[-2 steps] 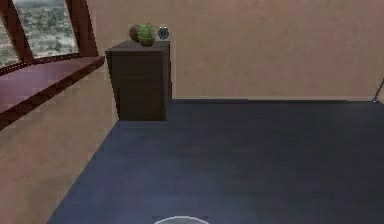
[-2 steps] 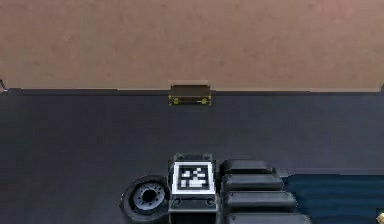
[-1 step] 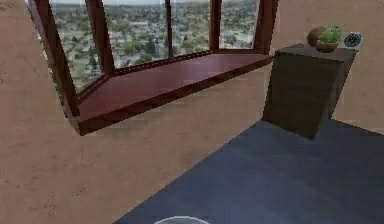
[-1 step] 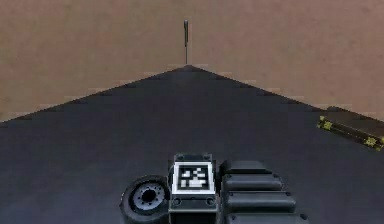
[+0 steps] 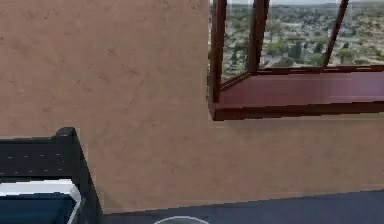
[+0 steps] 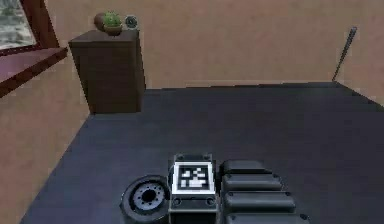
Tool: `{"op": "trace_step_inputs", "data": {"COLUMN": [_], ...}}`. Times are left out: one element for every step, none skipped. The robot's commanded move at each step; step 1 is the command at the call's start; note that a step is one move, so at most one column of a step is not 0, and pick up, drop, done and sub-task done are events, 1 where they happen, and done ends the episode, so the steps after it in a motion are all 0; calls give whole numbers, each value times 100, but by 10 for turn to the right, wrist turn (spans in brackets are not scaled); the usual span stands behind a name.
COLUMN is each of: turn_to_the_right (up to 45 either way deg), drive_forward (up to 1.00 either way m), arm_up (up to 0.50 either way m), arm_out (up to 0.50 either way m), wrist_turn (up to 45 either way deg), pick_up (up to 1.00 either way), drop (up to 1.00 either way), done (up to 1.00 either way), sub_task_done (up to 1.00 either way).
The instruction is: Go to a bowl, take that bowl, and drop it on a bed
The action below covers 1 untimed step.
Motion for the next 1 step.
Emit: {"op": "trace_step_inputs", "data": {"turn_to_the_right": [450], "drive_forward": [0], "arm_up": [0], "arm_out": [0], "wrist_turn": [0], "pick_up": [0], "drop": [0], "done": [0], "sub_task_done": [0]}}
